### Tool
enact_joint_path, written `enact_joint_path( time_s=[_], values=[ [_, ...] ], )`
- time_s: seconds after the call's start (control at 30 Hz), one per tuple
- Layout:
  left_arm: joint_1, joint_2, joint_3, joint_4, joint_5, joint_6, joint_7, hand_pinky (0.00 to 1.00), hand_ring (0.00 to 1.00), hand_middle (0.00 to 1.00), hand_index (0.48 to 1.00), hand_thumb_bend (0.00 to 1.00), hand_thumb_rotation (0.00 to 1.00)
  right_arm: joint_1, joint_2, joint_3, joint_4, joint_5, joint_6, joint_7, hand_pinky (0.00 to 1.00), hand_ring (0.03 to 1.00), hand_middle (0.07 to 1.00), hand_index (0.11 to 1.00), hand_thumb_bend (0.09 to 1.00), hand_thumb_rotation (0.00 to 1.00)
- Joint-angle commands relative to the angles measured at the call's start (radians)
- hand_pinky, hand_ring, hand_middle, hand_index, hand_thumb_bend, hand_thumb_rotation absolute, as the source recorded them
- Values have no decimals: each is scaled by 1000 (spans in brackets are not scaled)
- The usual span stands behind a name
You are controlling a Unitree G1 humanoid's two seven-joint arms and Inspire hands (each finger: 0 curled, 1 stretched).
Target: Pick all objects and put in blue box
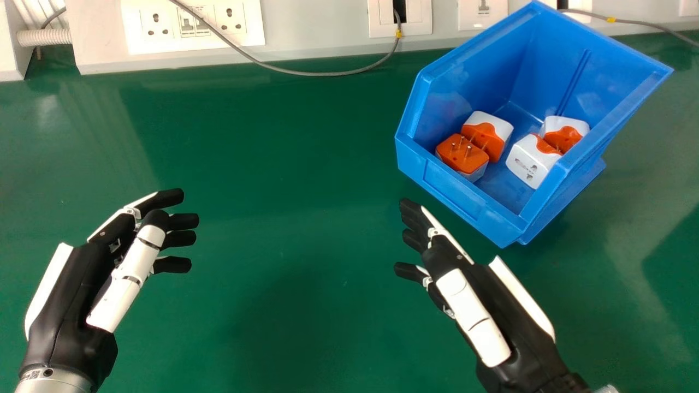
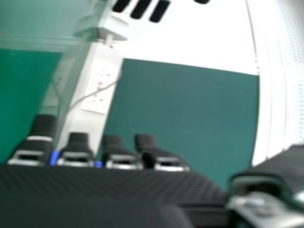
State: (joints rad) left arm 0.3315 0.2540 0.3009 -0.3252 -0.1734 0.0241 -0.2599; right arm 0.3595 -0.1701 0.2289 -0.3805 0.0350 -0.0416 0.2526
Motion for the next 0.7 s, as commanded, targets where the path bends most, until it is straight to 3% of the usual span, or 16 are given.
enact_joint_path(
  time_s=[0.0, 0.33, 0.5, 0.67],
  values=[
    [9, 6, 14, -36, -13, -5, 1, 635, 733, 736, 792, 380, 720, 6, 0, -2, -41, -4, -14, -5, 887, 991, 983, 948, 516, 1000],
    [40, 8, 21, -50, -12, -17, -2, 635, 733, 736, 792, 380, 720, 39, -2, 8, -64, -32, -18, -18, 872, 978, 970, 939, 515, 1000],
    [38, 6, 10, -50, -1, -23, 2, 637, 739, 744, 792, 386, 722, 44, -6, 6, -68, -55, -22, -23, 837, 949, 947, 921, 498, 1000],
    [47, 9, 21, -58, -22, -41, -17, 669, 770, 774, 789, 381, 733, 49, -13, 2, -91, -43, -10, -17, 816, 933, 935, 911, 487, 1000]
  ],
)
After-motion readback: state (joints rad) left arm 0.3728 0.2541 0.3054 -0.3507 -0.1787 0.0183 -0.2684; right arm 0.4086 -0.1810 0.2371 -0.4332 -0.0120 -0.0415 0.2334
